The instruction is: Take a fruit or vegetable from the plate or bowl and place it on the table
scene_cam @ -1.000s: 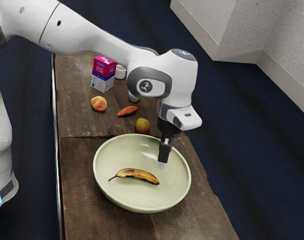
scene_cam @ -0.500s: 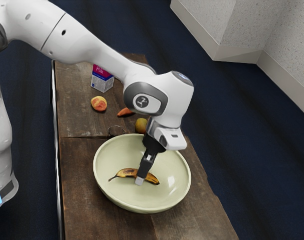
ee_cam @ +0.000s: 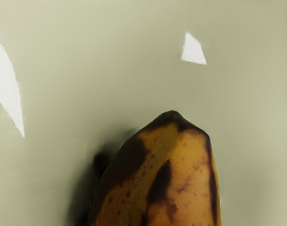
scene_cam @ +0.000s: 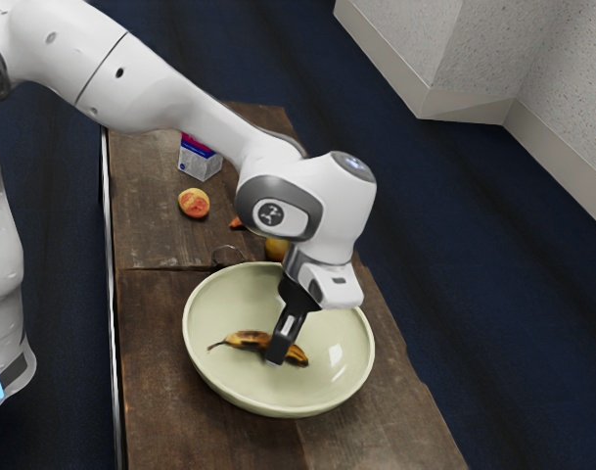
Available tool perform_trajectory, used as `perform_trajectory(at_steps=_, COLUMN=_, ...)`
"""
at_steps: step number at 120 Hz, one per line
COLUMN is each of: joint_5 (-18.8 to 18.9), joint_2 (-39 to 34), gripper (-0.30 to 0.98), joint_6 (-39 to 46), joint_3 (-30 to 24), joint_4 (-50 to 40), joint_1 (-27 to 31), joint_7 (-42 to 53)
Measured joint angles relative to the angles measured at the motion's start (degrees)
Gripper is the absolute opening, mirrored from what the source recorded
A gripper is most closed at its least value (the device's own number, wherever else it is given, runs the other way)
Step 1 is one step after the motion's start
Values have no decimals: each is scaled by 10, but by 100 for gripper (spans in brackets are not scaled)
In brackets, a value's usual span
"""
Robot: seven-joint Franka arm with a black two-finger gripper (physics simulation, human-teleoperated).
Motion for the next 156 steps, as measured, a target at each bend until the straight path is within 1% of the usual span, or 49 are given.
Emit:
perform_trajectory(at_steps=8, joint_5=6, joint_2=-2, gripper=15, joint_6=-1, joint_3=-1, joint_4=1, joint_1=1, joint_7=-9)
perform_trajectory(at_steps=22, joint_5=18, joint_2=-16, gripper=12, joint_6=-15, joint_3=0, joint_4=5, joint_1=1, joint_7=-26)
perform_trajectory(at_steps=30, joint_5=21, joint_2=-52, gripper=12, joint_6=-34, joint_3=7, joint_4=11, joint_1=2, joint_7=-37)
perform_trajectory(at_steps=38, joint_5=22, joint_2=-93, gripper=13, joint_6=-65, joint_3=27, joint_4=17, joint_1=2, joint_7=-48)
perform_trajectory(at_steps=58, joint_5=24, joint_2=-190, gripper=13, joint_6=-182, joint_3=130, joint_4=19, joint_1=3, joint_7=-72)
perform_trajectory(at_steps=70, joint_5=37, joint_2=-231, gripper=13, joint_6=-255, joint_3=201, joint_4=18, joint_1=4, joint_7=-86)
perform_trajectory(at_steps=83, joint_5=70, joint_2=-247, gripper=13, joint_6=-320, joint_3=281, joint_4=17, joint_1=5, joint_7=-100)
perform_trajectory(at_steps=105, joint_5=118, joint_2=-253, gripper=12, joint_6=-393, joint_3=369, joint_4=13, joint_1=8, joint_7=-119)
perform_trajectory(at_steps=112, joint_5=131, joint_2=-251, gripper=13, joint_6=-403, joint_3=391, joint_4=9, joint_1=9, joint_7=-124)
perform_trajectory(at_steps=119, joint_5=140, joint_2=-249, gripper=13, joint_6=-402, joint_3=401, joint_4=-2, joint_1=10, joint_7=-129)
perform_trajectory(at_steps=144, joint_5=150, joint_2=-244, gripper=13, joint_6=-369, joint_3=406, joint_4=-58, joint_1=12, joint_7=-142)
perform_trajectory(at_steps=156, joint_5=152, joint_2=-225, gripper=13, joint_6=-339, joint_3=407, joint_4=-69, joint_1=21, joint_7=-147)
